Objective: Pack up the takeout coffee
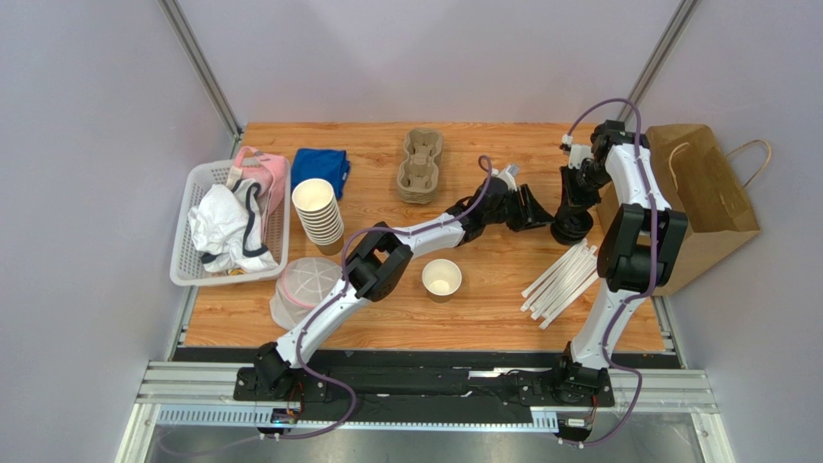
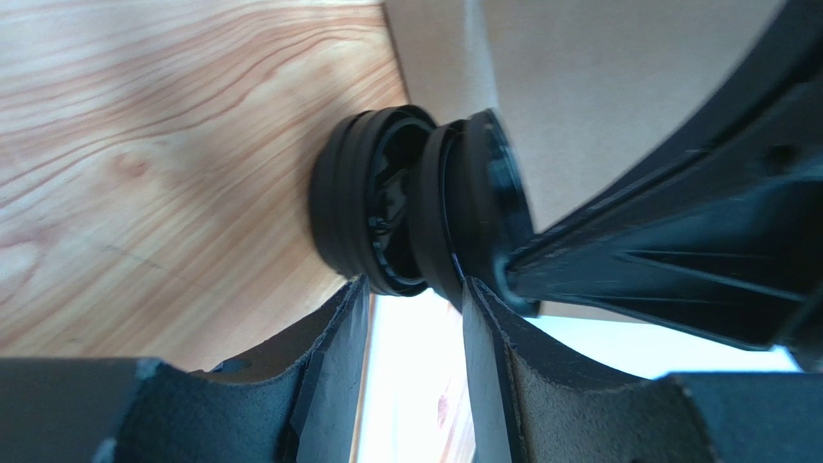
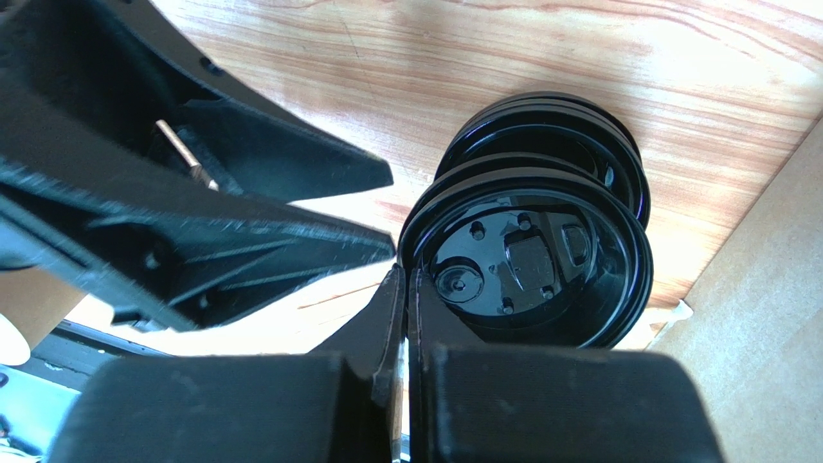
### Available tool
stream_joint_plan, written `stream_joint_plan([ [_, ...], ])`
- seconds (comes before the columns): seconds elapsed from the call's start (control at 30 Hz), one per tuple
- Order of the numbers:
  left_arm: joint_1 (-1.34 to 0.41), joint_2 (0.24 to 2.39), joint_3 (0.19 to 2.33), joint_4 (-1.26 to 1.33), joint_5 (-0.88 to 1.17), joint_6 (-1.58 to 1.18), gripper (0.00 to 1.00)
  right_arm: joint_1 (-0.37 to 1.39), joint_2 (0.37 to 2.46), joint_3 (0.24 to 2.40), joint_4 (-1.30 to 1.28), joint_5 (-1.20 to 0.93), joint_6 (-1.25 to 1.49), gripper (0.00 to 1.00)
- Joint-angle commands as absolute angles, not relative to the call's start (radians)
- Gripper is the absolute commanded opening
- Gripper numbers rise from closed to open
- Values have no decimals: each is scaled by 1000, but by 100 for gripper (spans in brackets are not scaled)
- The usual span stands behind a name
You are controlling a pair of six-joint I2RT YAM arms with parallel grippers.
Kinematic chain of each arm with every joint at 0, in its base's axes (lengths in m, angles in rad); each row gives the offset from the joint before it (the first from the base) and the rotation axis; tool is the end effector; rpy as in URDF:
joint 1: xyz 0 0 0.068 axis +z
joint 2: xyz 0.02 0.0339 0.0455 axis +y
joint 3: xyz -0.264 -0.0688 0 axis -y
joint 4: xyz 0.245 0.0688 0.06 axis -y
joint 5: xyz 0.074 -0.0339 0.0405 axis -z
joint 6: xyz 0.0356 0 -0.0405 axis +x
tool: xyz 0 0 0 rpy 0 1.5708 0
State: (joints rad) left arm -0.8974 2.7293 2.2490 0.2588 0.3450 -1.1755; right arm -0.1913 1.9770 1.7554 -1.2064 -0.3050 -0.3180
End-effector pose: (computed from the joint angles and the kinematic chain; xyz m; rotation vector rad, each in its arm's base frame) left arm 0.3721 -0.4857 0.1357 -0.0013 2.1737 -1.6729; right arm 0.3868 -0.0640 0.2538 -0.2157 2.8957 0.3795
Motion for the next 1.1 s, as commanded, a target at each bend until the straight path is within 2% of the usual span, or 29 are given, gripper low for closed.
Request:
stream_joint_plan([
  [0.0, -910, 2758, 2296, 279, 328, -1166, 48, -195, 1983, 1804, -1187, -313, -313, 0],
  [0.47, -902, 2766, 2324, 295, 331, -1141, 50, -195, 1996, 1864, -1209, -322, -318, 0],
  [0.77, -867, 2691, 2278, 285, 344, -1085, 57, -193, 1954, 1919, -1279, -330, -354, 0],
  [0.87, -864, 2646, 2200, 310, 348, -1080, 60, -192, 1971, 1902, -1305, -298, -390, 20],
  [0.9, -862, 2632, 2175, 331, 347, -1077, 60, -192, 1974, 1896, -1305, -292, -391, 32],
  [0.93, -862, 2611, 2139, 339, 347, -1074, 61, -190, 1976, 1887, -1305, -288, -394, 38],
  [1.0, -859, 2596, 2119, 342, 342, -1066, 62, -184, 1983, 1881, -1301, -266, -396, 49],
  [1.07, -857, 2594, 2108, 345, 347, -1071, 63, -173, 1990, 1872, -1289, -253, -396, 50],
])
